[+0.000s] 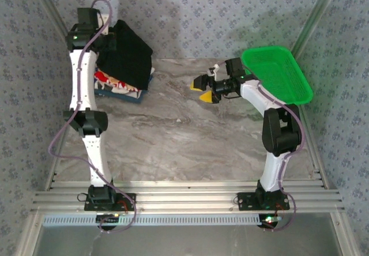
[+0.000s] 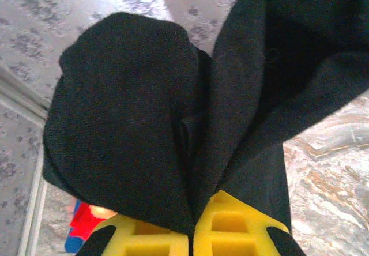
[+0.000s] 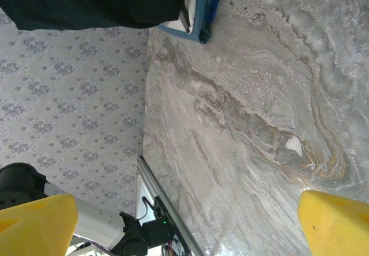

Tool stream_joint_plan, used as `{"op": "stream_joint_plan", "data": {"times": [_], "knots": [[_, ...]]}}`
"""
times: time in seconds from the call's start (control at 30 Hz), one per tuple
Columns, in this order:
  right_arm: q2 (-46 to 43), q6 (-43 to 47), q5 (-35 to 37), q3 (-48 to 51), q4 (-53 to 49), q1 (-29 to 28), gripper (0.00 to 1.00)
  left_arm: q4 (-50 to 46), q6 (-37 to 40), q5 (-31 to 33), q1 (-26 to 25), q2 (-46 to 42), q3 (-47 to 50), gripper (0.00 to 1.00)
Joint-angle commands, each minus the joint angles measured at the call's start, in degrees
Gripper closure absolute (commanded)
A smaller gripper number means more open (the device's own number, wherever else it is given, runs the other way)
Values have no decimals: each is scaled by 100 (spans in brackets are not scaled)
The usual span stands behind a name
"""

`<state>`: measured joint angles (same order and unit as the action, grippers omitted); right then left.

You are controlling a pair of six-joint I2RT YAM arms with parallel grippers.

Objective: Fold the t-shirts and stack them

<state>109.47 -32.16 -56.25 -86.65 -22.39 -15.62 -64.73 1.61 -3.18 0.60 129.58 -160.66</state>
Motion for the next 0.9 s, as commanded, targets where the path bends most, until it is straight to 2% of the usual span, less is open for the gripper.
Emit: {"op": "stream_joint_plan", "data": {"times": [0.0,0.03,0.13,0.17,0.23,0.3,0.33,0.4,0.47,0.57,0.7,0.8,0.87], "knots": [[196,-83,12,-281,-320,-104,0,392,-35,-460,288,214,43,100],[213,-84,35,-320,-352,-128,0,470,-84,-536,377,328,67,95],[271,-156,120,-426,-459,-225,0,690,-364,-748,702,751,14,47],[279,-203,132,-461,-465,-259,0,800,-475,-851,818,872,-8,35],[302,-256,154,-561,-482,-334,0,929,-846,-776,1041,1088,-246,27],[350,-229,176,-711,-559,-415,0,1025,-1113,-762,1247,1167,-489,4],[373,-220,183,-789,-580,-453,0,1103,-1265,-632,1360,1097,-526,1],[391,-148,216,-877,-633,-490,0,1156,-1329,-436,1524,855,-537,0],[373,-67,242,-880,-666,-473,0,1045,-1451,32,1714,612,-528,0],[333,51,185,-798,-718,-385,0,631,-1916,-292,2127,252,-515,0],[75,336,418,-559,-761,-93,0,48,-1888,-574,2200,-222,-262,0],[-242,820,1046,-439,-1058,242,0,413,-1772,-783,2050,-1018,1073,1],[-497,1100,1667,-238,-1131,506,0,2090,-2054,-1076,2030,-2335,3477,1]]}}
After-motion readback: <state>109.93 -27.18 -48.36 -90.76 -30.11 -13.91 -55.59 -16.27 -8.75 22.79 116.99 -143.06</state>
